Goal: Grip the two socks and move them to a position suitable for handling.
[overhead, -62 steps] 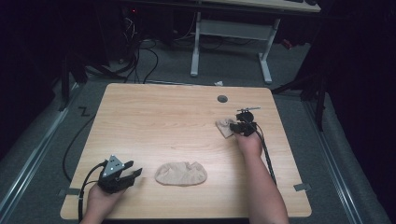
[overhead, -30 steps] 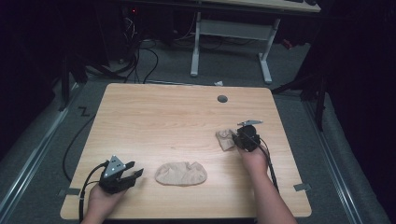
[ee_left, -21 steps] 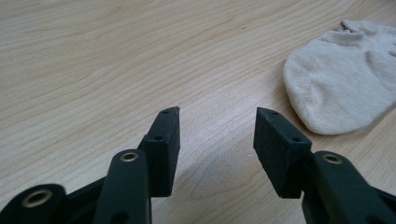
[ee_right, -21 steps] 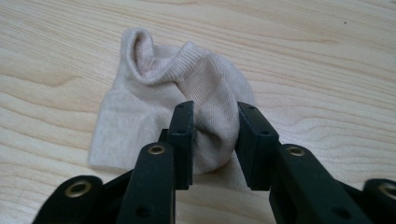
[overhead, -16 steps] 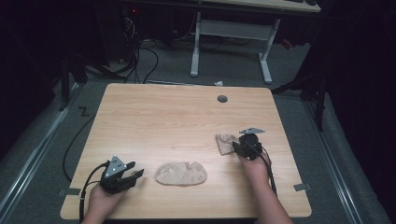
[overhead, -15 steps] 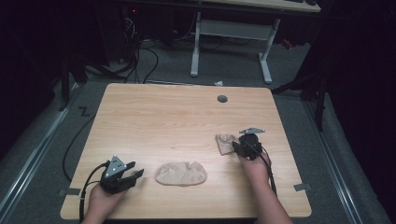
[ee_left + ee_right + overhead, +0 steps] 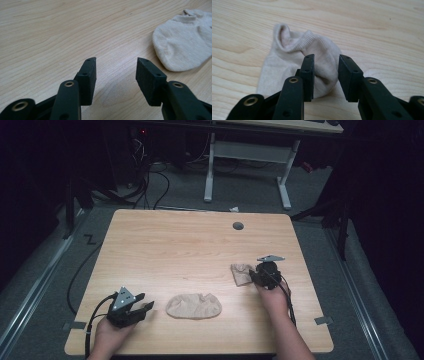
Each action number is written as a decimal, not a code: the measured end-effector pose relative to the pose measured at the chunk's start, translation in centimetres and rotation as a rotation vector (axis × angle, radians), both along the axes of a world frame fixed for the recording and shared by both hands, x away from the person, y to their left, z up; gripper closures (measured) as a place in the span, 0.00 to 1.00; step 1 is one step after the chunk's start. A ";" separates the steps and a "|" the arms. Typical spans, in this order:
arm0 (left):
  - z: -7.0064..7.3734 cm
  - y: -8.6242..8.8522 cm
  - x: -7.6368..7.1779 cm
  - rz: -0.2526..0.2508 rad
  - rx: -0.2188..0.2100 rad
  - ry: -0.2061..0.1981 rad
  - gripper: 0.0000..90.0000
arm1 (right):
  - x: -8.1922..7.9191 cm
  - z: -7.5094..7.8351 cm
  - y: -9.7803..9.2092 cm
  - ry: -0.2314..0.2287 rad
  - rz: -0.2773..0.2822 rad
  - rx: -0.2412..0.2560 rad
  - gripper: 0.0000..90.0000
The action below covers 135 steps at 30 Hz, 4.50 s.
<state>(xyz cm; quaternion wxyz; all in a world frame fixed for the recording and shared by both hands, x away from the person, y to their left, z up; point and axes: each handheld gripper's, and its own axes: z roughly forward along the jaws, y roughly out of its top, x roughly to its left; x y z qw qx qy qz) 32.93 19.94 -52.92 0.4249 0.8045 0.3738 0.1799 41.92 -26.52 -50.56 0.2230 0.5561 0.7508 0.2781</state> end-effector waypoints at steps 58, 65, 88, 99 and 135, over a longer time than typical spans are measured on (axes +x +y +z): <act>0.0 -0.1 -0.1 -0.004 -0.006 -0.002 0.57 | -4.1 8.3 3.7 -0.154 0.147 0.039 0.97; 0.0 0.0 -0.2 -0.001 -0.007 0.001 0.57 | -3.5 9.1 6.0 -0.177 0.201 0.042 0.97; 0.3 0.8 -0.2 0.012 -0.031 -0.009 0.57 | -0.3 9.9 22.4 -0.214 0.490 0.139 0.97; 0.3 0.6 -0.2 0.010 -0.028 -0.010 0.57 | 0.5 7.5 19.6 -0.153 0.409 0.124 0.97; 0.2 -0.3 0.7 0.051 -0.019 0.006 0.55 | -2.3 -0.1 6.9 -0.047 0.175 0.141 0.71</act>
